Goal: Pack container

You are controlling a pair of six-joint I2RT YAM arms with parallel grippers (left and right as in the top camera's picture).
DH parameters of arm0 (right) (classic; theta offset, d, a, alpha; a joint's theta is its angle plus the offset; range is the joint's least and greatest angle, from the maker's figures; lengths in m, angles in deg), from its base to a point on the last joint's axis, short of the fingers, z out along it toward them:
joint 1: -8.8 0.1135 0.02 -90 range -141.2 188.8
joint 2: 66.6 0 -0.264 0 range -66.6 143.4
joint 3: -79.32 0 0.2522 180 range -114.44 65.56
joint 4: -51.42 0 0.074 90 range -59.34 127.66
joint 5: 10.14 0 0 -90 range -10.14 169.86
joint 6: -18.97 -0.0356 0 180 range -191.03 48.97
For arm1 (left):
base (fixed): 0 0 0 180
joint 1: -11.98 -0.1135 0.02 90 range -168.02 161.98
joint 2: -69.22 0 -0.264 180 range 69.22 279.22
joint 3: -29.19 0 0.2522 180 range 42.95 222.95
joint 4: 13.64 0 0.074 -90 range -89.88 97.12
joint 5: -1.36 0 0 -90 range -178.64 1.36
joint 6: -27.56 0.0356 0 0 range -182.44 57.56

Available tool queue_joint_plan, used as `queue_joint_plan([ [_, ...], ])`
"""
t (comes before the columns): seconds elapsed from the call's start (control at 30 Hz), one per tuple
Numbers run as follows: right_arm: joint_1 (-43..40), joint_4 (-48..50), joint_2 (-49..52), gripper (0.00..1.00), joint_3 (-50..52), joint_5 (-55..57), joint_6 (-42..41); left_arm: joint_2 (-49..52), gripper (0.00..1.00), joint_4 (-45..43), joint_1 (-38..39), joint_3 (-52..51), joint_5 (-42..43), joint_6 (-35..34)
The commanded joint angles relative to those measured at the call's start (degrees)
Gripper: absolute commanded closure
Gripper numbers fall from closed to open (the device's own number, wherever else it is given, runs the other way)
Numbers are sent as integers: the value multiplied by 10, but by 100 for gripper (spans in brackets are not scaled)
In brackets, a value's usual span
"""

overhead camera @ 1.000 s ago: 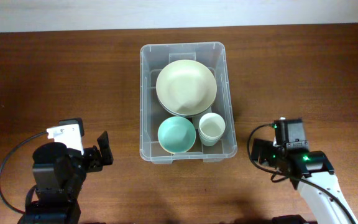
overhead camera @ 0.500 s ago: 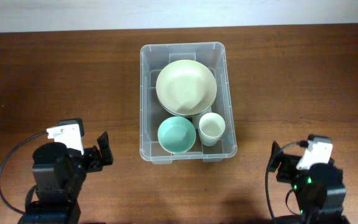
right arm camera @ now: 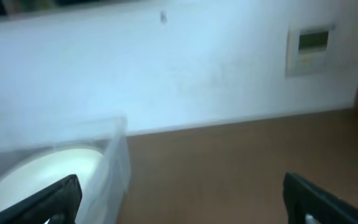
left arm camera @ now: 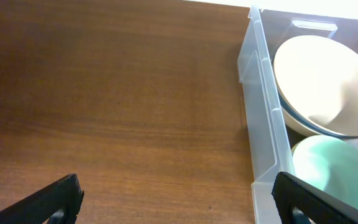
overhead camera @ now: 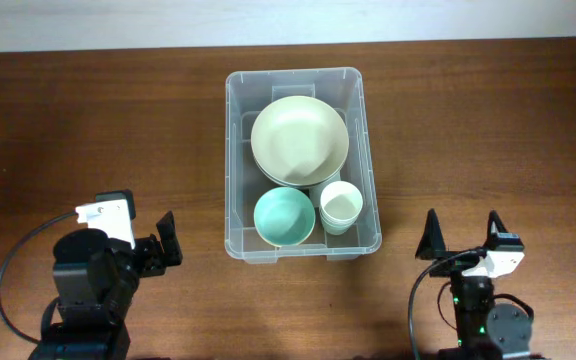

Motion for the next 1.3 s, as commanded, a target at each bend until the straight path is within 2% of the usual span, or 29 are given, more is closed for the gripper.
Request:
queue_joint_plan([
  [0.0, 0, 62, -7, 1, 36, -9, 36, -1, 0, -2, -1, -3, -2, 9],
  [0.13, 0, 76, -7, 1, 47, -48, 115, -1, 0, -2, -1, -3, -2, 9],
  [0.2, 0, 57, -7, 1, 47, -49, 126, -1, 0, -2, -1, -3, -2, 9],
  [0.33, 0, -48, -7, 1, 47, -81, 126, -1, 0, -2, -1, -3, -2, 9],
  [1.27, 0, -44, -5, 1, 47, -81, 126, -1, 0, -2, -1, -3, -2, 9],
])
